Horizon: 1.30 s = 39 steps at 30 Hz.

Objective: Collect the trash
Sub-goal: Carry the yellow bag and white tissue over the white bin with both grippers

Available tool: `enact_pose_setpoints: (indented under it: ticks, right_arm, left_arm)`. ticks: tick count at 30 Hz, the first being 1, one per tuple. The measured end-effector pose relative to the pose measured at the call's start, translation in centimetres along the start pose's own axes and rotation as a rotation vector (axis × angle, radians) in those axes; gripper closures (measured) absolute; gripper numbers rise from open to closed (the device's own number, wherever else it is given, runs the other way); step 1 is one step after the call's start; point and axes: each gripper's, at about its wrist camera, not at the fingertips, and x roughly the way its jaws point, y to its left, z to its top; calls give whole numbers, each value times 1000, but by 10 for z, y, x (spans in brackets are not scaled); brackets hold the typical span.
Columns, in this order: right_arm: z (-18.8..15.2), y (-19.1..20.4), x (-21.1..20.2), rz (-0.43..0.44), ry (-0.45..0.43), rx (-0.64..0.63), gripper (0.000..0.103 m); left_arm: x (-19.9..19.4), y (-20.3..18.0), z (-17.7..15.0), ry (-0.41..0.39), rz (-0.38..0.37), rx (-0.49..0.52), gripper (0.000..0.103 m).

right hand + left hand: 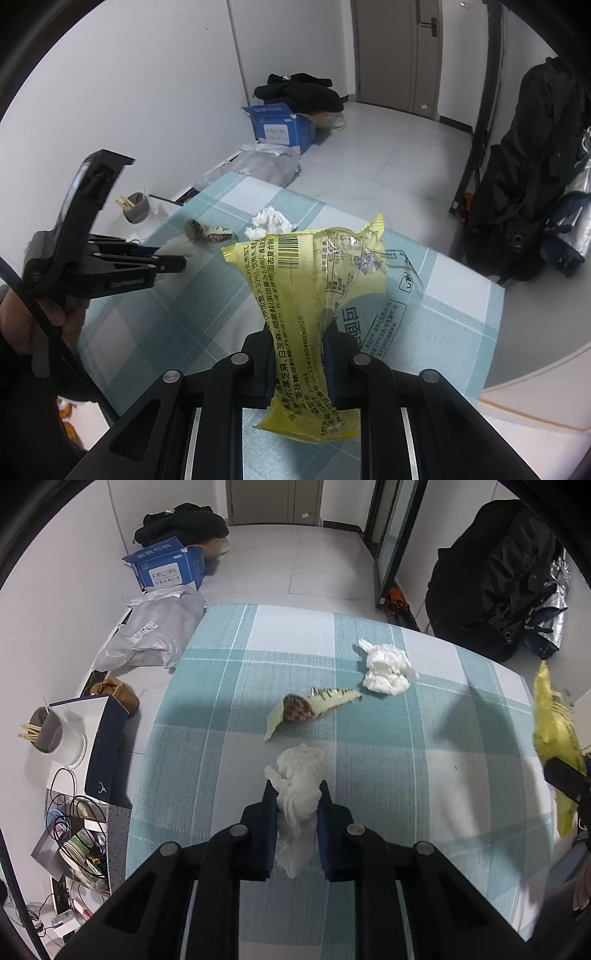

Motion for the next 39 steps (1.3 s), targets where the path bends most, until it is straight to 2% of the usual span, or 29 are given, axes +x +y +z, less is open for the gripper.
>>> enact_pose_setpoints:
  ticks: [5,15,17,22,31,39]
  right_arm:
    - [0,-2,1,0,13,32,83]
    - [1,18,-9,5,-7,77,83]
    - [-1,20,-13,16,-12,105,83]
    - [-17,23,-23,38,-13,201,83]
    - [-34,42,-46,23,-30,225,83]
    - [-33,47,-80,14,-86,220,83]
  left_arm:
    - [-6,0,-7,2,-18,12,91]
    - [-31,7,-21,-55,-83,11,92]
    - [-36,7,-25,-69,-112,10,92]
    - [-50,6,-34,-107,-129,40,92]
    - [-77,9,-47,-186,-207,25,93]
    - [-100,-6,-51,-243,-258,50,93]
